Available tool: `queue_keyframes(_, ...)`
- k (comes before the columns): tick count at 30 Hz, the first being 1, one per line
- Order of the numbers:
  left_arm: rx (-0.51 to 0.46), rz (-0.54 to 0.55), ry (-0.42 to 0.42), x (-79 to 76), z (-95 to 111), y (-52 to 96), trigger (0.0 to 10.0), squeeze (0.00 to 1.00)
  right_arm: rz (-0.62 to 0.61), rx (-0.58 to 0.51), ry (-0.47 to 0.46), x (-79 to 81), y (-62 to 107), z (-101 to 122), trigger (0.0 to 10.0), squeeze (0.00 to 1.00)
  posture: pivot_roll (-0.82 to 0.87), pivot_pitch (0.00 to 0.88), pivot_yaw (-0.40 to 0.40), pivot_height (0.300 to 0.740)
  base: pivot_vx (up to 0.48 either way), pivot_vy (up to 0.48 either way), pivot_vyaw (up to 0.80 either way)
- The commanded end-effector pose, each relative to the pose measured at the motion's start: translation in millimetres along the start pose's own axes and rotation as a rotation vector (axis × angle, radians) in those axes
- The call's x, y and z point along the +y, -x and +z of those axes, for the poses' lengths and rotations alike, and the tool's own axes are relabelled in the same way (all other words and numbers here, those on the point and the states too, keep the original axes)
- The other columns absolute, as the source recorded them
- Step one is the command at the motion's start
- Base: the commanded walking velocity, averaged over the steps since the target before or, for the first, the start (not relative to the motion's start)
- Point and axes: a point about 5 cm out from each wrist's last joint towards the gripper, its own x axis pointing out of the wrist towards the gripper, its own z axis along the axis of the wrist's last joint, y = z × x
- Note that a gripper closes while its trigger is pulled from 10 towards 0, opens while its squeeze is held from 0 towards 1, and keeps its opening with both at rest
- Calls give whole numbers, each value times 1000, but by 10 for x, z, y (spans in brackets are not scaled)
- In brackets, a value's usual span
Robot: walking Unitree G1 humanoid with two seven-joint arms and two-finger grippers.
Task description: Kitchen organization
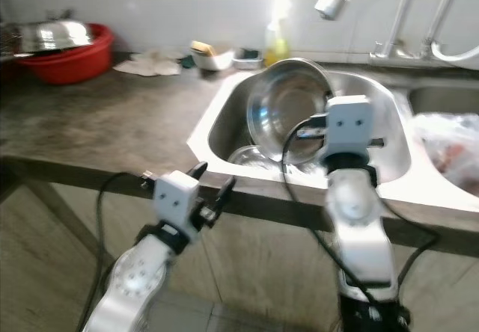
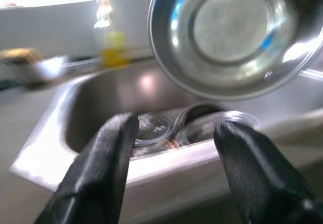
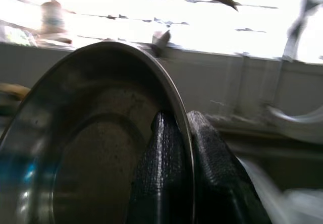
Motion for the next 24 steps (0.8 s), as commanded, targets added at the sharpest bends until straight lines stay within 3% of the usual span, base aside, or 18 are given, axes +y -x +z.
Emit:
queue_keyframes(1, -3, 6, -16, 37, 7, 20, 10000, 0, 10, -31, -10, 41, -16, 75, 10000, 0, 175, 51, 9, 740, 416, 0, 0)
queue_keyframes(8, -3, 14, -10, 45, 7, 23, 10000, 0, 37, -4, -28, 48, -76, 65, 10000, 0, 175, 59, 2, 740, 380, 0, 0)
queue_keyframes(20, 11, 20, 7, 28, -10, 26, 10000, 0, 79, 156, 0, -33, -390, -55, 10000, 0, 177, 73, -6, 740, 0, 0, 0)
queue_keyframes(22, 9, 20, 8, 30, -10, 34, 10000, 0, 102, 209, 46, -27, -445, -104, 10000, 0, 175, 76, -1, 740, 0, 0, 0)
queue_keyframes(24, 11, 20, 9, 26, -10, 35, 10000, 0, 131, 278, 33, 4, -513, -178, 10000, 0, 173, 82, -7, 740, 0, 0, 0)
